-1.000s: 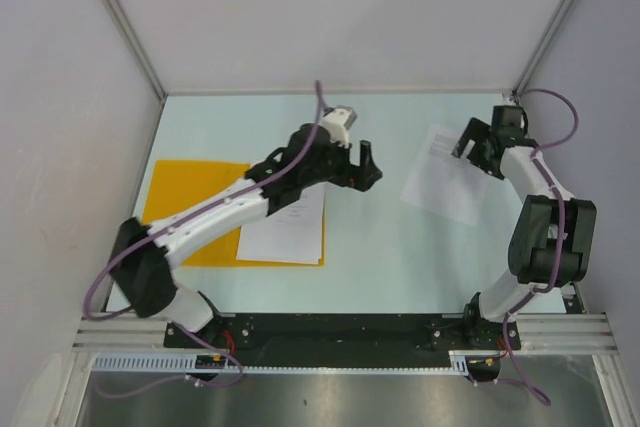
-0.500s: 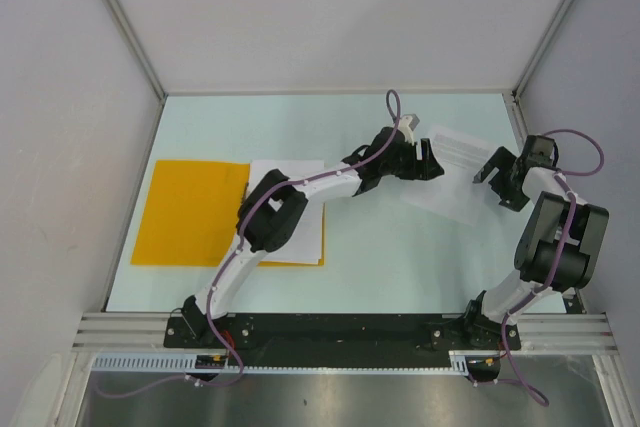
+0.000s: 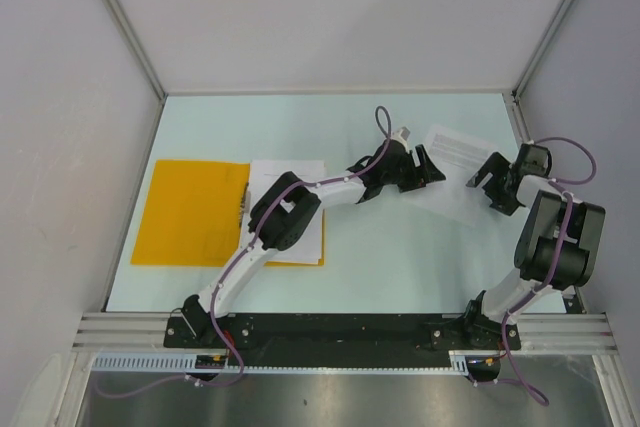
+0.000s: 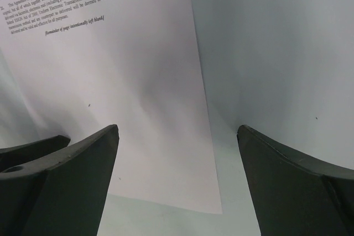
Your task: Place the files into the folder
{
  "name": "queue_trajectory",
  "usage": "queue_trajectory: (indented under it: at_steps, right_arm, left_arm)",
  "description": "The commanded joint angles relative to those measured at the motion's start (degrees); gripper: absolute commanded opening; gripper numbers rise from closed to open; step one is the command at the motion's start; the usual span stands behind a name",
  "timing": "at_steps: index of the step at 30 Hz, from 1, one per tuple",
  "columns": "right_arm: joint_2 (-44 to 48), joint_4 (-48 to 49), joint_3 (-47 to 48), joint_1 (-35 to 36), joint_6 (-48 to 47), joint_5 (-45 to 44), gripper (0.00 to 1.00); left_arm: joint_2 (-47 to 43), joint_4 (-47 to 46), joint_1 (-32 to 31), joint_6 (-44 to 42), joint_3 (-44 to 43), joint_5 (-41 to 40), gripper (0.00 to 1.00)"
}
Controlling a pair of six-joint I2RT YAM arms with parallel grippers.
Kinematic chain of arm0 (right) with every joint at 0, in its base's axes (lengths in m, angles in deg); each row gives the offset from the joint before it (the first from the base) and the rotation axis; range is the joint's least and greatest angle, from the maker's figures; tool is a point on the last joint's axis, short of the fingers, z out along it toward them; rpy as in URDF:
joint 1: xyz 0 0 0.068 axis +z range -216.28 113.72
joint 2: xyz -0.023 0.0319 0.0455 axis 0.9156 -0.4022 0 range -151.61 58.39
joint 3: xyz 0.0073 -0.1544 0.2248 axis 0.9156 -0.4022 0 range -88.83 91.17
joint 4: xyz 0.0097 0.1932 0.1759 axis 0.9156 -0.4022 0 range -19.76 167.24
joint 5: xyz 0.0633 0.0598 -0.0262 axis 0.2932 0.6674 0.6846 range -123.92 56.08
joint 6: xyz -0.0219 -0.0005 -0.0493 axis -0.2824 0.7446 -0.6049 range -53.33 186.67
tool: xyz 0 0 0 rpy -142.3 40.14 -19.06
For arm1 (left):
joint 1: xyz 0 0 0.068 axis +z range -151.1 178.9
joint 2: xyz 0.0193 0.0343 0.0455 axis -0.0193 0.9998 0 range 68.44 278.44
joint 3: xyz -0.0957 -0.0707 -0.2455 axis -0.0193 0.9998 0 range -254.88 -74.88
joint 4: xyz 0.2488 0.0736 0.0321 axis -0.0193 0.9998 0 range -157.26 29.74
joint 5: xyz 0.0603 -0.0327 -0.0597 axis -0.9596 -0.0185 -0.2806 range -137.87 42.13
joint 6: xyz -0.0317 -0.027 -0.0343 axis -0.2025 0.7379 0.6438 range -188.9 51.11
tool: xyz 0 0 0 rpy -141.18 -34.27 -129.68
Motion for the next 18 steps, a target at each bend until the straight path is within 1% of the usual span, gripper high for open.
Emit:
queue_trajectory:
  at_steps: [1,6,11,12,14,18]
  right_arm:
    - [-0.89,3.79,-2.32,0.87,2.05,2.55,0.93]
    - [-2.03,7.83,-4.61,1.23,5.30,7.99,0.94]
    - [-2.91,11.86,-6.28,1.93,8.11,10.90,0.94]
    - [-2.65,11.96,-6.72,2.02,8.73,12.56,0.94]
    - [-2.64,16.78,-8.12,1.76,10.65,14.24,0.94]
    - [-2.47,23.02,-10.84,1.23,13.73,20.64,0.96]
  left_arm:
    - [0.54,0.40,-0.21,6.65,0.42,-0.54,0.80]
    - [0.46,-0.04,-0.12,7.53,1.38,0.61,0.81]
    - [0.10,-0.04,0.15,7.70,2.09,1.49,0.81]
    - [0.19,-0.04,0.23,7.88,2.17,1.75,0.81]
    - [0.02,-0.04,0.41,7.88,2.70,1.93,0.82]
    - [-0.07,-0.83,1.02,8.58,3.75,2.72,0.82]
